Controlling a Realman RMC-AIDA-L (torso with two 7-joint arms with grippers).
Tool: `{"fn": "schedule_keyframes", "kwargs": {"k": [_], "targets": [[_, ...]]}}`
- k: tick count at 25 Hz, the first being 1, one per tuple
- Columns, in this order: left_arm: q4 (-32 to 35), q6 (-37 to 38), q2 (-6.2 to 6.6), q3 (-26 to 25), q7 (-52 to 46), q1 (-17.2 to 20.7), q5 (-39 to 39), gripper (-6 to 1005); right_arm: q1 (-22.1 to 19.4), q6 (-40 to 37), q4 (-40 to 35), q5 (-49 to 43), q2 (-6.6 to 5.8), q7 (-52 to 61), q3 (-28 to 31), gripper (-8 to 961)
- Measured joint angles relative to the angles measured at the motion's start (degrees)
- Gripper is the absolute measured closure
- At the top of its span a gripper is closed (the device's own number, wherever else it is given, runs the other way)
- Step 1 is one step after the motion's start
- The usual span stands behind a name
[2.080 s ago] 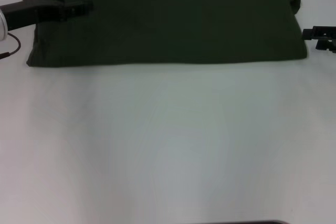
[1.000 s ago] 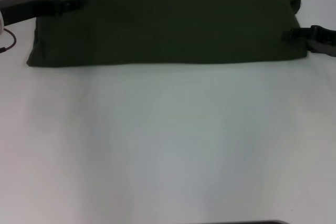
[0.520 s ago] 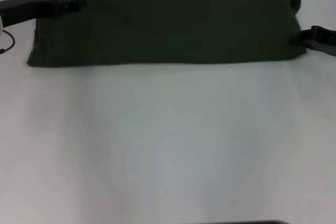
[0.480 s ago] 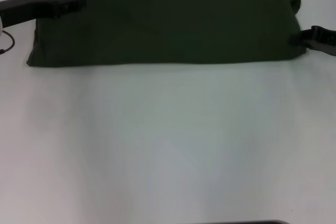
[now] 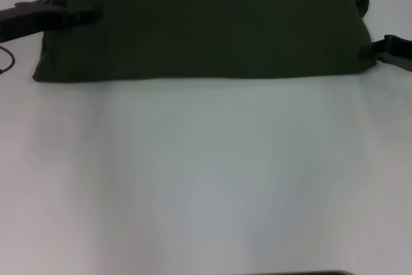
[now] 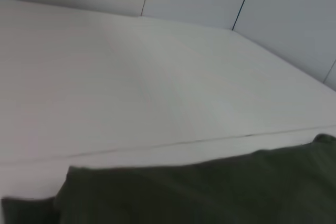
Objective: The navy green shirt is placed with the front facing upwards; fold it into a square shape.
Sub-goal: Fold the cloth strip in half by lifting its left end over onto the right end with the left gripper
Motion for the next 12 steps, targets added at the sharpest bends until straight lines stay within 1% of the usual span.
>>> {"fn": "schedule_keyframes", "kwargs": {"k": [2,6,12], "targets": [[0.03,-0.05,0.23,-0.1,-1.73,0.0,2.01,91,-0.05,-0.11,0.0,0.0,-0.02,-0.18,0.21,939],[0.57,1.14,1.15,-0.13,-7.16,-0.11,6.2,91,-0.06,-0.34,0.0,0.01,-0.09,-0.24,0.26,938],[1.63,6.17,3.1,-1.11,-13.09,-0.45,9.9,91,-0.13,-0.77,-0.4,0.09,-0.19,-0.25,0.31,938]]}}
